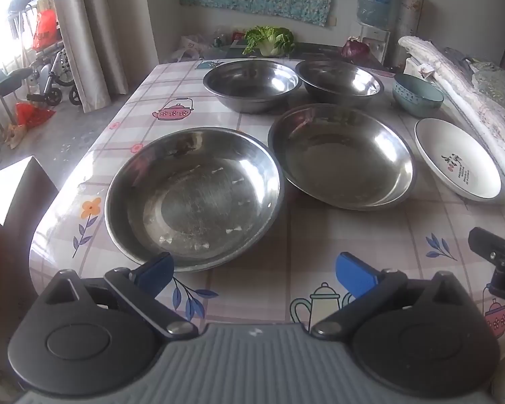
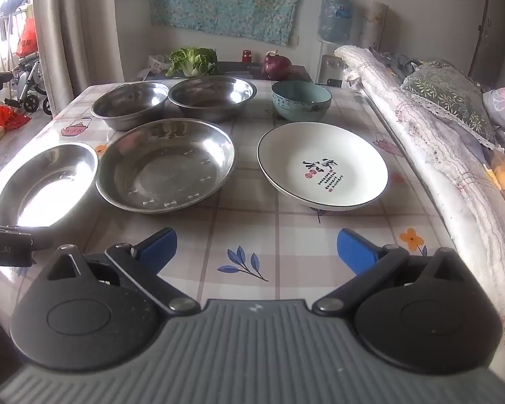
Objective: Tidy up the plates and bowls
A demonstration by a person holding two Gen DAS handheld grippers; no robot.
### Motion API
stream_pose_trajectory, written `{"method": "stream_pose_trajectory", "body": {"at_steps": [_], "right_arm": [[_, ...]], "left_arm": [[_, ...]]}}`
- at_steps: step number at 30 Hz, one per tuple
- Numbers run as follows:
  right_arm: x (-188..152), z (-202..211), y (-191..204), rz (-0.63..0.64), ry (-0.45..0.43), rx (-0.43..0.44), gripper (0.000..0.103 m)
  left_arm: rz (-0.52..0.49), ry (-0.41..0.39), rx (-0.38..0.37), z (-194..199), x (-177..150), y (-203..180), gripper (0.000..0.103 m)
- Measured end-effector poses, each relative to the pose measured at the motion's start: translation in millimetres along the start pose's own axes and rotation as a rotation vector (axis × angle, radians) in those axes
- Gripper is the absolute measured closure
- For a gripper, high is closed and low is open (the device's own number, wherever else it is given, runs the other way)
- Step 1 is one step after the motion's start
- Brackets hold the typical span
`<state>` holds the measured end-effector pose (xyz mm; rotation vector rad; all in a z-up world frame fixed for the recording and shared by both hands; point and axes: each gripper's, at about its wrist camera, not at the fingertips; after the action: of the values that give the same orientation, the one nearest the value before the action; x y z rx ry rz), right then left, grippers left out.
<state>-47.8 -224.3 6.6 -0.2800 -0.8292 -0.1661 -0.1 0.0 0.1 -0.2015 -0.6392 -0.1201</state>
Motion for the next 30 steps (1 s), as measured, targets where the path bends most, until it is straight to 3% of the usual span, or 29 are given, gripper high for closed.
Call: {"method": "stream_pose_trajectory", "body": {"at_steps": [18,30], "right_arm": [[6,3,-8,-0.002,-0.003,0.028,0.001],[5,3,-9,-0.006,0.005,0.026,0.001]], "left_arm": [[-0.082,-0.009,-0.053,5,-5,-17,0.000],[-0.078,0.006,-0.057,4,-8,-17,0.000]]}}
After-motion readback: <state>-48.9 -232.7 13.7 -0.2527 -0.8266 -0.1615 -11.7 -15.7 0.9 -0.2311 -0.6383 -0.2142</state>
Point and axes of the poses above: each gripper's, at about its wrist camera, not at the fingertips, and z roughly against the way its jaws point, y to its left, x to its top, and after that the axes turned 13 degrees about -x, right-handed
